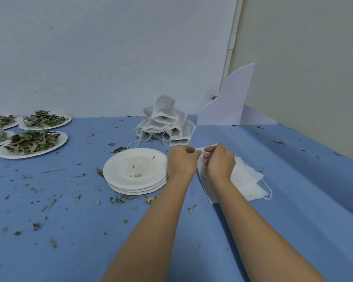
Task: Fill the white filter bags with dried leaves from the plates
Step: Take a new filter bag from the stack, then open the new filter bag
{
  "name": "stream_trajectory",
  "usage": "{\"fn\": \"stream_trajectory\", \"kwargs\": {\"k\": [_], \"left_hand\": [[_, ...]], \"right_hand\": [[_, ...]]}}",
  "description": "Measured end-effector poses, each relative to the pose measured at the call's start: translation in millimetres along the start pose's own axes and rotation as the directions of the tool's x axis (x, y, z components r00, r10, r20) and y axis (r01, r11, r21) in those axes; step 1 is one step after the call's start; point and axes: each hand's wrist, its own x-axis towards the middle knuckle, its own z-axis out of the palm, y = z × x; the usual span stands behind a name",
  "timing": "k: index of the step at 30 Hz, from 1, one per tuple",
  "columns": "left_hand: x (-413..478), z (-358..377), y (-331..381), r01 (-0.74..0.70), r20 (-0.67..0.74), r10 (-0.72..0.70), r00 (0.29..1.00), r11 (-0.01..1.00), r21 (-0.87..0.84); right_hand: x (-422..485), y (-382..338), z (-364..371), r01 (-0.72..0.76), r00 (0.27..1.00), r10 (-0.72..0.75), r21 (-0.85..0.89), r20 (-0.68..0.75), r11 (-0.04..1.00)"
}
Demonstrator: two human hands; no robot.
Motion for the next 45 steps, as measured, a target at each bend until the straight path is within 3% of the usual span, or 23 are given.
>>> {"fn": "stream_trajectory", "kwargs": {"k": [4, 7, 9, 11, 13, 16, 21, 26, 30, 34, 37, 40, 45], "left_hand": [[1.1, -1.8, 0.4, -0.057, -0.035, 0.058, 0.998, 0.998, 0.017], [1.6, -3.8, 4.4, -0.034, -0.065, 0.023, 0.998, 0.984, -0.173], [-0.1, -9.9, 10.3, 0.051, -0.026, -0.071, 0.997, 0.880, -0.472], [-0.1, -21.2, 17.7, 0.097, 0.018, -0.123, 0.992, 0.666, -0.740], [1.2, -36.6, 24.7, 0.060, -0.001, -0.119, 0.993, 0.514, -0.855], [3.0, -68.1, 29.5, -0.060, -0.104, -0.071, 0.992, 0.462, -0.885], [0.3, -121.9, 3.0, -0.251, -0.297, 0.053, 0.953, 0.687, -0.682], [-6.0, -145.9, -44.5, -0.232, -0.405, 0.084, 0.910, 0.914, -0.333], [-11.7, -140.6, -66.5, -0.269, -0.443, 0.182, 0.878, 0.953, -0.141], [-14.2, -130.4, -67.0, -0.345, -0.405, 0.307, 0.861, 0.938, -0.022], [-15.1, -126.1, -66.0, -0.368, -0.378, 0.359, 0.853, 0.928, 0.050], [-14.8, -123.6, -68.6, -0.347, -0.322, 0.385, 0.865, 0.922, 0.169], [-12.1, -126.4, -71.8, -0.232, -0.393, 0.306, 0.867, 0.946, 0.225]], "right_hand": [[-0.2, 0.6, 1.4, 0.026, 0.999, -0.025, 0.016, -0.021, 1.000], [-3.2, -5.3, 3.4, 0.168, 0.982, -0.155, 0.117, -0.105, 0.979], [-7.3, -14.8, 3.6, 0.314, 0.944, -0.283, 0.195, -0.171, 0.929], [-12.7, -24.7, 4.2, 0.397, 0.916, -0.360, 0.263, -0.178, 0.879], [-19.9, -33.1, 6.6, 0.412, 0.911, -0.397, 0.314, -0.114, 0.856], [-30.7, -43.8, 17.1, 0.342, 0.909, -0.406, 0.385, 0.096, 0.857], [-46.3, -51.0, 51.0, 0.103, 0.829, -0.320, 0.439, 0.458, 0.893], [-61.1, -36.0, 77.9, 0.100, 0.772, -0.206, 0.205, 0.601, 0.974], [-64.9, -21.0, 80.1, 0.227, 0.764, -0.202, 0.037, 0.612, 0.973], [-65.0, -17.2, 76.8, 0.253, 0.759, -0.212, 0.021, 0.615, 0.967], [-64.3, -15.4, 76.3, 0.278, 0.802, -0.235, 0.004, 0.549, 0.960], [-65.3, -11.5, 72.6, 0.432, 0.827, -0.342, -0.117, 0.446, 0.894], [-64.1, -8.5, 71.4, 0.647, 0.704, -0.434, -0.257, 0.562, 0.717]]}}
